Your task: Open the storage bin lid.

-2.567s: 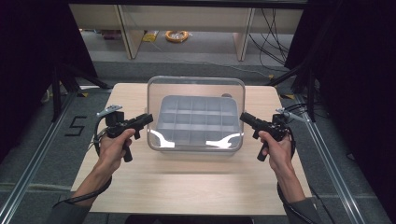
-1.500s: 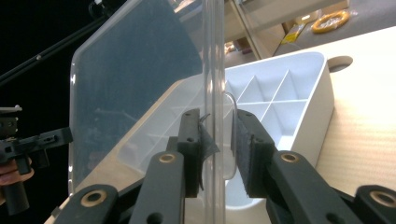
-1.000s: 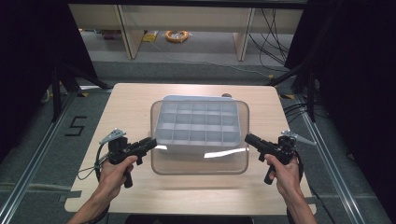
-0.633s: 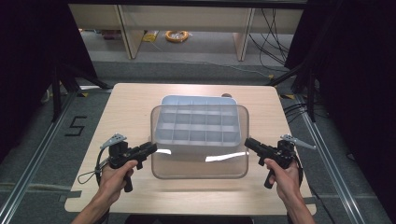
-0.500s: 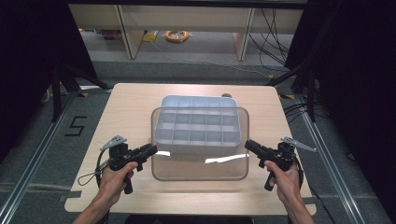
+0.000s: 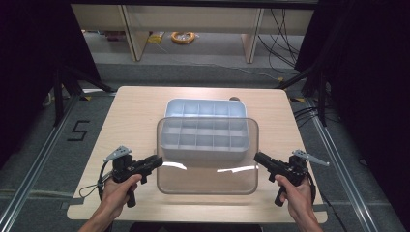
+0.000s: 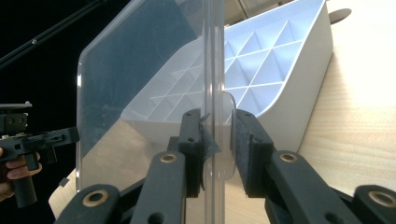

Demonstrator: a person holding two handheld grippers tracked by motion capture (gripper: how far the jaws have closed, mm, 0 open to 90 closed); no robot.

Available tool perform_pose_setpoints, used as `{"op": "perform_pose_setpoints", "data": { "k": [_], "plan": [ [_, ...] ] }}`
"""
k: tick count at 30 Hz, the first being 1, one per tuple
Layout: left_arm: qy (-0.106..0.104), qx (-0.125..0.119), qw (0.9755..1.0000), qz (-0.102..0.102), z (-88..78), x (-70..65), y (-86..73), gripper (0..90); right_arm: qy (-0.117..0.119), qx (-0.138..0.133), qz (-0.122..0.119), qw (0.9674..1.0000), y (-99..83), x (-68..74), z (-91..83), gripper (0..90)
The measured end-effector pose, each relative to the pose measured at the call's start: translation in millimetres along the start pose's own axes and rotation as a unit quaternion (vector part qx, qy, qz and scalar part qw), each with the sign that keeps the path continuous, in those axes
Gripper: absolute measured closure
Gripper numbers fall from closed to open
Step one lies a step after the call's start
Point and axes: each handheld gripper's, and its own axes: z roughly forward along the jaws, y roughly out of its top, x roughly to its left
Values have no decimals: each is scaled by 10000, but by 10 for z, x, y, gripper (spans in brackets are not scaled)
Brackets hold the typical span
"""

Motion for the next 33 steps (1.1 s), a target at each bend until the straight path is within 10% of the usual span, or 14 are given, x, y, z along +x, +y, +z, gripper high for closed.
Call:
{"op": "perform_pose_setpoints", "data": {
  "k": [33],
  "plan": [
    [-116, 292, 9995, -44, -162, -32, -330, 625, -83, 246, 123, 9996, -333, 62, -126, 743]
  ]
}}
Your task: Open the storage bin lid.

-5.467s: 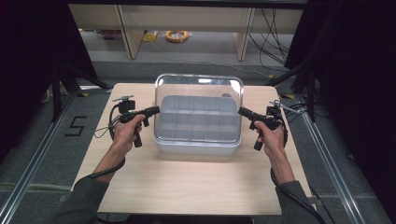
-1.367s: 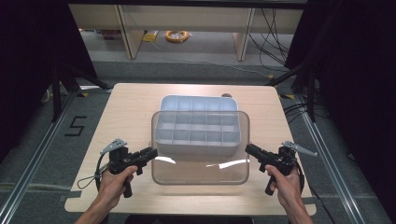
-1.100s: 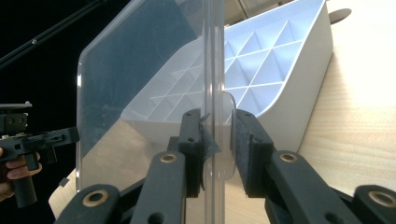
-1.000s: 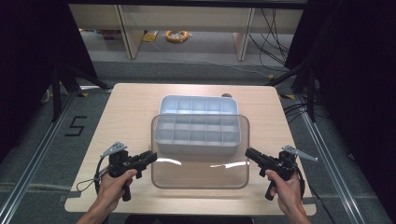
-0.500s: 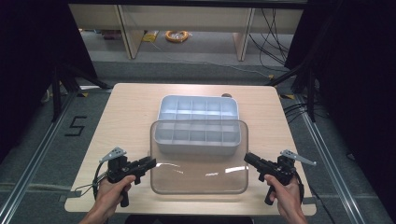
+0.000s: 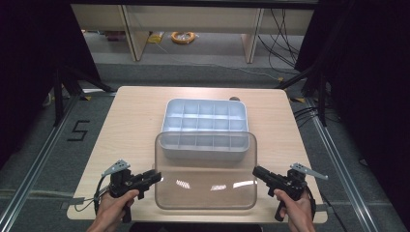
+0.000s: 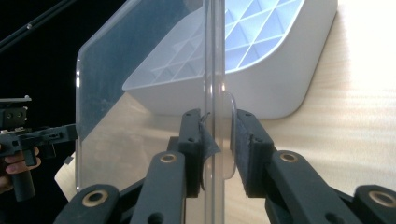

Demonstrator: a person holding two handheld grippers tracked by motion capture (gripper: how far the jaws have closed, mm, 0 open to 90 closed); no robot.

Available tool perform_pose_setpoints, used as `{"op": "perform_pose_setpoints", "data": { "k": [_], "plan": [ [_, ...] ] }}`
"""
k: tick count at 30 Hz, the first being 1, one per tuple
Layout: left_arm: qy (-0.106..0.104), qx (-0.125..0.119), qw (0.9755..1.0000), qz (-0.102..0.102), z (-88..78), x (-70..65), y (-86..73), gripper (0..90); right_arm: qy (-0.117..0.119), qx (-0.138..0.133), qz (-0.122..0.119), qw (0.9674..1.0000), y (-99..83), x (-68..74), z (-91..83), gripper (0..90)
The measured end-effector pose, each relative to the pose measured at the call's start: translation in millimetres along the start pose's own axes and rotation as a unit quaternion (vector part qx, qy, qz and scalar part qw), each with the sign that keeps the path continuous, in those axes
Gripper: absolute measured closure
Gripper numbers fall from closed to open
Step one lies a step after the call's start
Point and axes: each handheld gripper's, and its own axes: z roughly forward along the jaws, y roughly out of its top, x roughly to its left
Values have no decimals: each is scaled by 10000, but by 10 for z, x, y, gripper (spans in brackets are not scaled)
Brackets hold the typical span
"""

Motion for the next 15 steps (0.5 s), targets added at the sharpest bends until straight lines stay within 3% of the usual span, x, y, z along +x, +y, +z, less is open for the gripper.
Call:
{"op": "perform_pose_setpoints", "data": {
  "k": [3, 5, 9, 10, 11, 13, 14, 15],
  "plan": [
    [-36, 113, 9999, 0, -15, 4, -42, 617, -9, -4, 82, 10000, -37, 11, -3, 743],
    [-64, 160, 9999, -10, -17, 8, -74, 609, -2, 44, -40, 10000, -55, -7, -10, 743],
    [-99, 254, 9996, -14, -27, 11, -125, 604, 11, 123, 203, 9997, -104, 31, -33, 743],
    [-116, 266, 9996, 1, -30, 11, -131, 605, -11, 96, 66, 9999, -114, 13, -36, 743],
    [-22, 261, 9997, -3, -35, -6, -138, 605, -35, 144, 150, 9998, -127, 28, -44, 742],
    [-116, 226, 9997, -18, -31, -4, -155, 604, -48, 136, 37, 9999, -149, 12, -53, 741],
    [-93, 283, 9996, -5, -38, -7, -158, 603, -49, 160, 102, 9998, -162, 21, -63, 741],
    [-74, 235, 9997, -24, -33, -15, -173, 602, -46, 175, 18, 9998, -171, 13, -70, 740]
  ]
}}
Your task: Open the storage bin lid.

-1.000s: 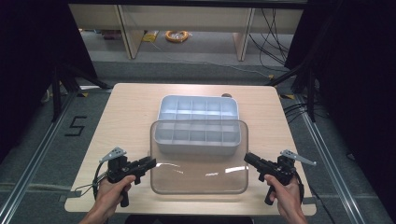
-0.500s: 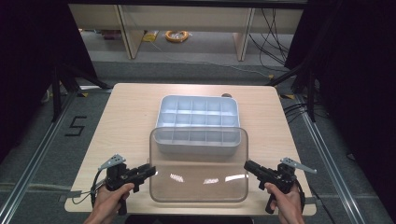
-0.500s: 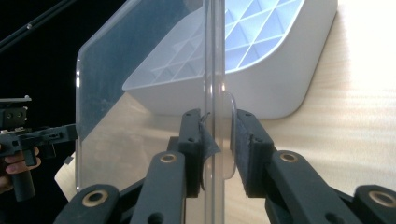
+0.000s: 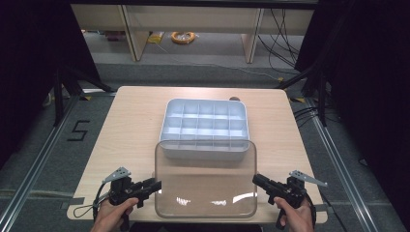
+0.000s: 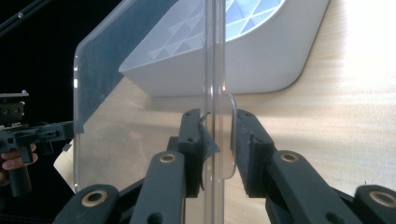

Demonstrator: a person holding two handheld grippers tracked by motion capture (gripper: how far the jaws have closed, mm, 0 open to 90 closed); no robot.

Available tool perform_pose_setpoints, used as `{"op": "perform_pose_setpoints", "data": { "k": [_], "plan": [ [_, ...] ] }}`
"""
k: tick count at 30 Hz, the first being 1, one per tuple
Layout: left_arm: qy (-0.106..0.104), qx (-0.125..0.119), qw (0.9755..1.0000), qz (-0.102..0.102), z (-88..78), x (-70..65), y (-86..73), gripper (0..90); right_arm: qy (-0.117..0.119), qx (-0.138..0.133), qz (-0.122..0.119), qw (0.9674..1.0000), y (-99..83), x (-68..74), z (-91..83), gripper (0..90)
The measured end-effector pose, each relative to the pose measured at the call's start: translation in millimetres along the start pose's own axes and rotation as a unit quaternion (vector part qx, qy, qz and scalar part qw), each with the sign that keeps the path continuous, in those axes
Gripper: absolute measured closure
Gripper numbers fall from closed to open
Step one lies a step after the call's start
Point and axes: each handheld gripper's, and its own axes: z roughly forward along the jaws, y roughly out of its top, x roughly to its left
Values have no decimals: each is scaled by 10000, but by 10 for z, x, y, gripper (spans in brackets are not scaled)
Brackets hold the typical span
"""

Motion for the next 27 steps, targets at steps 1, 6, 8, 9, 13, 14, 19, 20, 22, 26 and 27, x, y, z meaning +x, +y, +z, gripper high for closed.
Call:
{"op": "perform_pose_setpoints", "data": {
  "k": [1, 6, 8, 9, 13, 14, 19, 20, 22, 26, 27],
  "plan": [
    [20, 78, 10000, 7, -8, -1, -5, 599, -11, 7, 57, 10000, -8, 7, 2, 740],
    [-70, 101, 9999, 37, -16, -1, -47, 598, -69, 60, 130, 9999, -49, 38, -20, 737],
    [-17, 110, 9999, -12, -21, -9, -64, 601, -71, 69, 7, 10000, -61, 26, -28, 737],
    [-20, 68, 10000, 11, -14, -6, -74, 603, -73, 89, 8, 9999, -73, 27, -36, 736],
    [-15, 198, 9998, 71, -3, 2, -103, 601, -114, 161, 97, 9998, -100, 48, -44, 727],
    [-47, 226, 9997, 42, 4, 3, -108, 600, -172, 159, -93, 9997, -106, 26, -37, 725],
    [-10, 322, 9994, 99, 23, 14, -141, 597, -199, 240, -38, 9995, -145, 49, -41, 718],
    [-2, 325, 9994, 96, 32, 17, -148, 595, -245, 324, -108, 9991, -151, 38, -40, 713],
    [-38, 386, 9992, 84, 46, 23, -154, 591, -312, 355, -192, 9987, -164, 33, -30, 703],
    [-45, 502, 9987, 79, 78, 38, -171, 574, -369, 459, -171, 9981, -177, 32, -15, 692],
    [-52, 592, 9981, 147, 73, 49, -173, 571, -358, 481, -137, 9981, -179, 35, -17, 688]
  ]
}}
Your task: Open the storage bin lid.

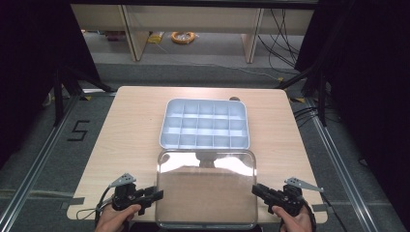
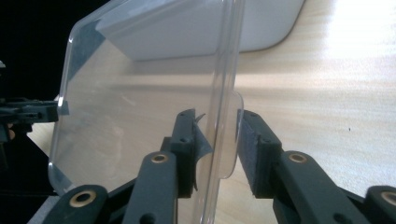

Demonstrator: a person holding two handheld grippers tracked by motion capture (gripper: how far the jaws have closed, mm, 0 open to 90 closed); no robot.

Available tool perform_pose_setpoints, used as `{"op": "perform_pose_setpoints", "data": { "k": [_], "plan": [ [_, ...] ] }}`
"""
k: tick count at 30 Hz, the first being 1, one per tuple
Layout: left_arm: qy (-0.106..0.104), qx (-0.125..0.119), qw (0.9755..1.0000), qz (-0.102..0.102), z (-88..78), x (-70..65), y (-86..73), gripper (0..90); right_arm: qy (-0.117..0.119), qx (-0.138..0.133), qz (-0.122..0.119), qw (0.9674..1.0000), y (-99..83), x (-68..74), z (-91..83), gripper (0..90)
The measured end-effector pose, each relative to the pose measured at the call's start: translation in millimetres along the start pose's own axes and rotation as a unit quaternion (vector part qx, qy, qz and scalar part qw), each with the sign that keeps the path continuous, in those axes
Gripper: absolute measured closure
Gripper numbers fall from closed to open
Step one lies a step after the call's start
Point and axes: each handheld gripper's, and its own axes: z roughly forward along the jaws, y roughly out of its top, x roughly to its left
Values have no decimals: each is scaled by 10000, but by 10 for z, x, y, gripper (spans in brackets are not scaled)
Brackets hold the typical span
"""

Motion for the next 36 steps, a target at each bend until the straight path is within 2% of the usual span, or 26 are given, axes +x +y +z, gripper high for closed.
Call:
{"op": "perform_pose_setpoints", "data": {
  "k": [5, 7, 9, 10, 11, 12, 13, 15, 16, 18, 20, 21, 22, 23, 24, 25, 27, 28, 29, 30, 32, 33, 34, 35, 36],
  "plan": [
    [-23, 26, 10000, -75, 23, -12, -19, 560, -120, 120, 39, 9998, -18, 0, 8, 680],
    [-27, 42, 10000, -56, 28, -9, -20, 561, -109, 94, -58, 9999, -27, -29, 27, 678],
    [-34, 56, 10000, -63, 30, -5, -23, 558, -86, 204, 226, 9995, -30, 17, 11, 676],
    [-40, 66, 9999, -72, 31, -2, -24, 554, -137, 185, 118, 9997, -41, 0, 27, 674],
    [-33, 71, 9999, -81, 32, 1, -24, 550, -128, 204, 121, 9996, -44, -2, 33, 673],
    [-29, 72, 9999, -83, 34, 2, -25, 550, -96, 267, 235, 9993, -39, 12, 24, 673],
    [-36, 79, 9999, -86, 36, 0, -25, 550, -95, 244, 55, 9996, -39, -23, 32, 672],
    [-33, 103, 9999, -86, 41, -1, -25, 547, -117, 220, -40, 9997, -47, -37, 46, 668],
    [-32, 133, 9999, -83, 42, 0, -24, 544, -161, 284, 139, 9994, -51, -17, 48, 667],
    [-53, 148, 9998, -111, 50, 4, -27, 540, -195, 312, 83, 9993, -54, -33, 54, 664],
    [-57, 173, 9997, -138, 58, 13, -30, 537, -131, 332, 96, 9993, -55, -40, 63, 662],
    [-62, 190, 9996, -179, 63, 18, -32, 537, -227, 352, 36, 9991, -51, -42, 54, 660],
    [-71, 194, 9996, -192, 67, 21, -32, 537, -216, 428, 254, 9985, -53, -16, 59, 657],
    [-78, 204, 9996, -182, 72, 27, -32, 537, -200, 395, 268, 9987, -58, -18, 71, 655],
    [-66, 209, 9996, -179, 75, 28, -32, 536, -232, 378, 73, 9990, -55, -52, 79, 653],
    [-58, 212, 9996, -186, 80, 30, -32, 535, -250, 376, 90, 9989, -59, -49, 84, 653],
    [-57, 226, 9995, -211, 88, 35, -30, 533, -242, 373, -47, 9990, -54, -76, 94, 651],
    [-59, 246, 9994, -215, 91, 41, -28, 531, -248, 439, 229, 9985, -50, -35, 87, 651],
    [-64, 256, 9994, -222, 101, 46, -26, 531, -253, 417, 119, 9987, -48, -55, 91, 652],
    [-51, 251, 9994, -226, 106, 46, -26, 531, -201, 406, 105, 9989, -46, -61, 90, 651],
    [-40, 255, 9994, -222, 110, 46, -24, 531, -355, 452, 29, 9983, -39, -63, 90, 650],
    [-40, 259, 9994, -222, 111, 46, -23, 531, -372, 460, 16, 9982, -38, -60, 90, 648],
    [-38, 267, 9994, -216, 113, 45, -22, 529, -309, 466, 146, 9983, -43, -36, 97, 645],
    [0, 258, 9995, -181, 118, 39, -23, 524, -366, 492, -47, 9981, -35, -46, 91, 643],
    [12, 270, 9995, -148, 122, 37, -22, 521, -377, 457, -23, 9982, -37, -36, 101, 640]
  ]
}}
